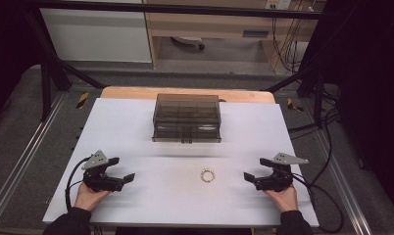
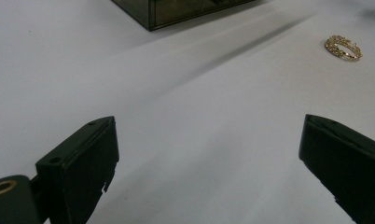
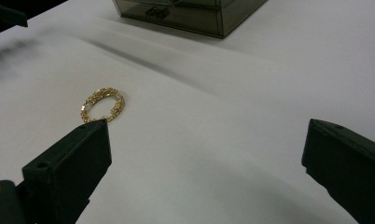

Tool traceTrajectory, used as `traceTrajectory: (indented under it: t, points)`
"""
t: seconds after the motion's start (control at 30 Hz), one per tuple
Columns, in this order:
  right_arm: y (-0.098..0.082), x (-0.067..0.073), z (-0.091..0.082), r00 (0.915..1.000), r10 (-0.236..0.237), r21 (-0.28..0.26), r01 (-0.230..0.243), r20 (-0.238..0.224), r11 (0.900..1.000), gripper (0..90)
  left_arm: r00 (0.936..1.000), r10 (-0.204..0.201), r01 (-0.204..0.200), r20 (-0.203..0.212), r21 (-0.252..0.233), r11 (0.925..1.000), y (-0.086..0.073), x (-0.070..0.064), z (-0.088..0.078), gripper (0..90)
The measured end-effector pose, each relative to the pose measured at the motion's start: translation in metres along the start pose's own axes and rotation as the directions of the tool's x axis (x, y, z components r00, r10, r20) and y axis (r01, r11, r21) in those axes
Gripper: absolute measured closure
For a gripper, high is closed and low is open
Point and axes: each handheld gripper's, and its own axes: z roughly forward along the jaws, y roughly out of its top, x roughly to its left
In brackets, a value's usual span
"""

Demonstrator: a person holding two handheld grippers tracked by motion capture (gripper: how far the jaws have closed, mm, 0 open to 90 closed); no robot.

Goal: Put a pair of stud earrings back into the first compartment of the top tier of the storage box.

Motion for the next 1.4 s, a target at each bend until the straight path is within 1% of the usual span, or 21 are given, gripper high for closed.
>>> traceTrajectory:
  t: [0.2, 0.37, 0.5, 0.53, 0.57, 0.67, 0.73, 0.8, 0.83, 0.93, 1.03, 1.07, 1.1, 1.23, 1.3, 1.37, 1.4]
  points:
    - [0.003, 0.007, 0.004, 0.9999, -0.015, 0.019, 0.015, 0.007, 1.000, 2.0, 1.0000, -0.001, 0.001, -0.003, 0.001, 1.0000, 0.000, 0.000, 0.000, 4.5]
    - [0.008, 0.015, 0.012, 0.9998, -0.015, 0.027, 0.016, -0.011, 1.000, 2.0, 1.0000, -0.003, 0.003, -0.005, -0.001, 1.0000, 0.000, 0.001, 0.000, 4.5]
    - [0.012, 0.022, 0.019, 0.9992, -0.034, 0.039, 0.034, -0.021, 0.999, 2.0, 1.0000, -0.003, 0.003, -0.008, -0.001, 1.0000, 0.000, 0.001, -0.001, 4.6]
    - [0.012, 0.022, 0.019, 0.9992, -0.034, 0.039, 0.034, -0.021, 0.999, 2.0, 1.0000, -0.003, 0.003, -0.008, -0.001, 1.0000, 0.000, 0.001, -0.001, 4.6]
    - [0.014, 0.026, 0.023, 0.9988, -0.045, 0.050, 0.046, -0.019, 0.998, 2.2, 1.0000, -0.002, 0.002, -0.009, -0.002, 1.0000, 0.000, 0.000, -0.001, 4.6]
    - [0.016, 0.030, 0.026, 0.9988, -0.044, 0.053, 0.045, -0.019, 0.998, 2.7, 1.0000, -0.002, 0.002, -0.008, -0.001, 1.0000, 0.000, 0.000, -0.001, 4.6]
    - [0.021, 0.036, 0.031, 0.9986, -0.047, 0.062, 0.048, -0.027, 0.997, 3.3, 1.0000, -0.002, 0.002, -0.009, -0.002, 1.0000, 0.000, 0.000, -0.001, 4.6]
    - [0.022, 0.038, 0.032, 0.9985, -0.048, 0.066, 0.050, -0.026, 0.997, 3.6, 1.0000, -0.002, 0.002, -0.009, -0.003, 1.0000, 0.000, 0.000, -0.001, 4.6]
    - [0.024, 0.041, 0.036, 0.9981, -0.056, 0.072, 0.058, -0.026, 0.996, 4.2, 0.9999, -0.003, 0.003, -0.011, -0.004, 1.0000, 0.000, 0.001, -0.001, 4.6]
    - [0.027, 0.045, 0.040, 0.9979, -0.059, 0.082, 0.061, -0.028, 0.995, 4.7, 0.9999, -0.003, 0.003, -0.013, -0.003, 1.0000, 0.000, 0.001, -0.001, 4.6]
    - [0.030, 0.050, 0.047, 0.9973, -0.067, 0.110, 0.070, -0.031, 0.992, 4.8, 0.9999, -0.004, 0.004, -0.015, -0.003, 1.0000, 0.000, 0.001, -0.001, 4.6]
    - [0.030, 0.050, 0.047, 0.9973, -0.067, 0.110, 0.070, -0.031, 0.992, 4.8, 0.9999, -0.004, 0.004, -0.015, -0.003, 1.0000, 0.000, 0.001, -0.001, 4.6]
    - [0.031, 0.053, 0.052, 0.9967, -0.075, 0.121, 0.078, -0.031, 0.990, 5.1, 0.9999, -0.004, 0.004, -0.014, -0.003, 1.0000, 0.000, 0.001, -0.001, 4.6]
    - [0.033, 0.055, 0.057, 0.9963, -0.075, 0.124, 0.080, -0.041, 0.989, 5.5, 0.9999, -0.002, 0.002, -0.016, -0.003, 1.0000, -0.001, 0.001, -0.001, 4.6]
    - [0.035, 0.059, 0.063, 0.9958, -0.085, 0.134, 0.089, -0.033, 0.987, 5.7, 0.9999, -0.001, 0.001, -0.016, -0.003, 1.0000, 0.000, 0.001, -0.001, 4.6]
    - [0.037, 0.062, 0.068, 0.9947, -0.095, 0.142, 0.100, -0.037, 0.985, 6.5, 0.9999, -0.002, 0.001, -0.016, -0.003, 1.0000, 0.000, 0.001, -0.001, 4.6]
    - [0.037, 0.063, 0.071, 0.9950, -0.093, 0.145, 0.097, -0.038, 0.985, 6.9, 0.9998, -0.001, 0.001, -0.018, -0.003, 1.0000, 0.000, 0.001, -0.001, 4.6]
